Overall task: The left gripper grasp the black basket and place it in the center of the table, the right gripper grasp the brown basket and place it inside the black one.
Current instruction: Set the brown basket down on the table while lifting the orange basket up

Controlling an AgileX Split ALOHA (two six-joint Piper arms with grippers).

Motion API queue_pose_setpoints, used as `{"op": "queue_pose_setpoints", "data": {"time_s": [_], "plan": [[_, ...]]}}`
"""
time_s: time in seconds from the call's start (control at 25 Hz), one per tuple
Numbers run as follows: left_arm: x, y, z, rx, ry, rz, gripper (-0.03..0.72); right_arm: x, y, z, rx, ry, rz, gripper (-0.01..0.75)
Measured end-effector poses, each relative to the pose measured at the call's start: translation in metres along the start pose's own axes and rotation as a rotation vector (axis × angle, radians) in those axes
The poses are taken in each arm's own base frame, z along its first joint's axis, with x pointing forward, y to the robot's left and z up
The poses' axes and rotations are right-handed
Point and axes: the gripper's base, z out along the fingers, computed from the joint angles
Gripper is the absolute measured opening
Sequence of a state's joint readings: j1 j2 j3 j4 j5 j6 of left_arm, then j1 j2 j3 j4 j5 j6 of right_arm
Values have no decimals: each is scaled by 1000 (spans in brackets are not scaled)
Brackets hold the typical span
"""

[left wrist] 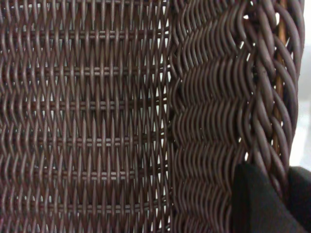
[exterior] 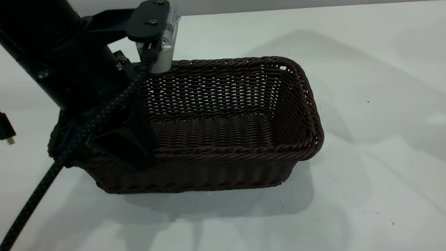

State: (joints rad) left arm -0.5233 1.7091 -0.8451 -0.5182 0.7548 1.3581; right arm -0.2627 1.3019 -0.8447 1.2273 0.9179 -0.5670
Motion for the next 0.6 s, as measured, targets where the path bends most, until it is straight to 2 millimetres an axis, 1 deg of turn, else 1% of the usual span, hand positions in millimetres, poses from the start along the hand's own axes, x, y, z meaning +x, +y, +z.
{"op": "queue_pose_setpoints", "data": {"time_s": [0.12, 0.16, 0.24, 0.28, 0.32, 0.48, 0.6], "plan": [[0, -1, 0, 8, 2, 0, 125, 0, 0, 0, -1, -1, -1, 106], [0, -1, 0, 14, 4, 1, 134, 0, 0, 0, -1, -1, -1, 106], [0, -2, 0, 18, 6, -3, 176, 0, 0, 0, -1, -1, -3, 106], [0, -2, 0, 18, 6, -10, 206, 0, 0, 0, -1, -1, -3, 106], [0, -2, 0, 18, 6, -24, 260, 0, 0, 0, -1, -1, -2, 106], [-2, 1, -1, -9, -17, -122, 432, 2, 1, 0, -6, 23, -9, 106], [-6, 2, -8, -31, -44, -174, 501, 2, 1, 0, -8, 27, -15, 106]]}}
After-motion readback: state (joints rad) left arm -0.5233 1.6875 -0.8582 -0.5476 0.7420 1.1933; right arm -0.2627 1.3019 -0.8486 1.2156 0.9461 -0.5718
